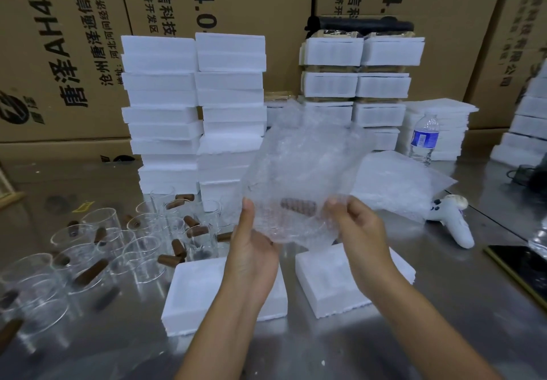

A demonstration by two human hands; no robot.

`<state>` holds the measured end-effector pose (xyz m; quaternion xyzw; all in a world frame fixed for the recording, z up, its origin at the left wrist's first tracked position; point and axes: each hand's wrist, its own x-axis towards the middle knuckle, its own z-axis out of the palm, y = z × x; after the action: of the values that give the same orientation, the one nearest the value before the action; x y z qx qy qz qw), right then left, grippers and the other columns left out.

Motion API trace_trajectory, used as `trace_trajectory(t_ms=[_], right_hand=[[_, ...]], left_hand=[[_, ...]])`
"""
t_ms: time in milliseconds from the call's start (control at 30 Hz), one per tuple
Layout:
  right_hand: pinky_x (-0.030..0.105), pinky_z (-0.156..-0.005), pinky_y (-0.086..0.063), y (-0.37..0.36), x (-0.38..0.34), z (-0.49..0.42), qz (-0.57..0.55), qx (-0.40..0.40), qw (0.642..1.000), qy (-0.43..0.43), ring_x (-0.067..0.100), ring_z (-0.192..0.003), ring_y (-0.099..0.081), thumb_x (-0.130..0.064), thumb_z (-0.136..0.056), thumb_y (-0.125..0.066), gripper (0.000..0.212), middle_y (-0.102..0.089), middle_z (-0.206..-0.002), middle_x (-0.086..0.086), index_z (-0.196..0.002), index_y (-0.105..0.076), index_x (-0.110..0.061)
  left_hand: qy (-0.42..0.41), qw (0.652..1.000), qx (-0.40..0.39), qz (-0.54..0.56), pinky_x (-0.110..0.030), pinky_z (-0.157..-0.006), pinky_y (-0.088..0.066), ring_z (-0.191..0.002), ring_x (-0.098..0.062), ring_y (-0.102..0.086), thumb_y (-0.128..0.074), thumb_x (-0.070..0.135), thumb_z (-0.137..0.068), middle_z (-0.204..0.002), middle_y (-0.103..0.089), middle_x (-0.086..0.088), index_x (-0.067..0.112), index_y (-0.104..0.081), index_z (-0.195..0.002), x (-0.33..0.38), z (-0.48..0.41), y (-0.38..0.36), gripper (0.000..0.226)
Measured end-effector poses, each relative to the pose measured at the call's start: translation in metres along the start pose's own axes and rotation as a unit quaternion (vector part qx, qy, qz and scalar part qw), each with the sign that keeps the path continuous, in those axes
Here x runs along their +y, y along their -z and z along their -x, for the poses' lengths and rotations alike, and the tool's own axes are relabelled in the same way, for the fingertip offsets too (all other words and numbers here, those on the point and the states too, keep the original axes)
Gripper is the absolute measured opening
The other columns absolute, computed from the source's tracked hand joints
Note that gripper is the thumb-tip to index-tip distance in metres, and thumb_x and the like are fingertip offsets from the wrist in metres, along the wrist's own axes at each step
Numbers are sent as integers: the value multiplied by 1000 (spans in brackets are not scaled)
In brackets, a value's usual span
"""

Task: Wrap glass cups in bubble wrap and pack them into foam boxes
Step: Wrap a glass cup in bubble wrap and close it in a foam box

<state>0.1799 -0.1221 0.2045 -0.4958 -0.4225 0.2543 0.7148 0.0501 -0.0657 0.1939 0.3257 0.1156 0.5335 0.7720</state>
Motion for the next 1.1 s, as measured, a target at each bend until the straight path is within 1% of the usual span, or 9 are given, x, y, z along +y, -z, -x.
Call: trace_trajectory(t_ms=[100,233,333,567,733,867,933,1000,1100], right_hand=[[14,-64,-47,-5,-13,-14,-4,12,1000,20,0,-65,-59,-23,-88,-61,22,-65,-64,-13,-67,-64,-21],[11,-65,-48,-10,-24,-27,6,-2,999,37,0,-65,-60,-23,-87,-63,17,-66,-66,-12,-71,-67,-19],[11,-65,-48,-9,-29,-35,33,3,999,36,0,-63,-61,-29,-85,-66,20,-66,-63,-11,-67,-67,-21],[3,-57,-40,-3,-26,-38,68,9,996,49,-6,-52,-53,-31,-89,-62,29,-60,-53,-14,-63,-65,-19],[5,-59,-44,-5,-29,-44,76,7,996,38,-2,-57,-59,-36,-91,-57,35,-66,-59,-6,-59,-70,-26],[4,-53,-38,-3,-32,-48,102,-45,992,53,-3,-48,-49,-33,-94,-52,49,-56,-50,-14,-46,-62,-27],[12,-62,-44,-2,-30,-52,110,-55,992,41,5,-56,-54,-39,-93,-52,45,-63,-59,-4,-53,-65,-21],[33,-79,-53,1,-27,-57,77,-66,995,-5,20,-75,-67,-53,-86,-52,42,-72,-83,8,-67,-69,-20],[38,-82,-51,10,-14,-63,-38,-89,994,-53,12,-95,-69,-66,-69,-50,50,-73,-101,-5,-103,-67,-34]], left_hand=[[2,999,18,-27,-39,-101,-44,-117,-24,-60,-92,54,-28,-129,-62,-9,16,-54,-130,0,0,5,115],[-7,997,-3,-82,-39,-102,-44,-115,-25,-61,-93,53,-30,-127,-63,-7,20,-48,-137,0,2,9,121],[-24,989,-39,-142,-32,-85,-53,-115,-25,-61,-91,54,-37,-128,-62,-3,30,-47,-134,3,0,14,109],[-23,977,-42,-208,-28,-78,-57,-100,-18,-68,-80,45,-61,-115,-69,5,41,-57,-116,12,-6,26,60],[-35,953,-51,-297,-23,-72,-55,-101,-13,-67,-80,43,-67,-114,-68,9,46,-58,-111,14,-16,27,49],[-42,913,-90,-395,-11,-66,-51,-92,1,-66,-74,40,-69,-102,-68,20,51,-57,-105,17,-23,24,41],[-48,905,-95,-412,-9,-65,-50,-91,3,-65,-73,41,-68,-100,-67,21,44,-56,-109,15,-27,23,45],[-54,904,-88,-414,-9,-68,-49,-93,5,-64,-72,45,-67,-101,-67,23,44,-54,-109,11,-31,24,46],[-58,915,-58,-396,-19,-82,-52,-102,2,-63,-71,57,-67,-108,-65,25,55,-54,-107,3,-37,26,44]])
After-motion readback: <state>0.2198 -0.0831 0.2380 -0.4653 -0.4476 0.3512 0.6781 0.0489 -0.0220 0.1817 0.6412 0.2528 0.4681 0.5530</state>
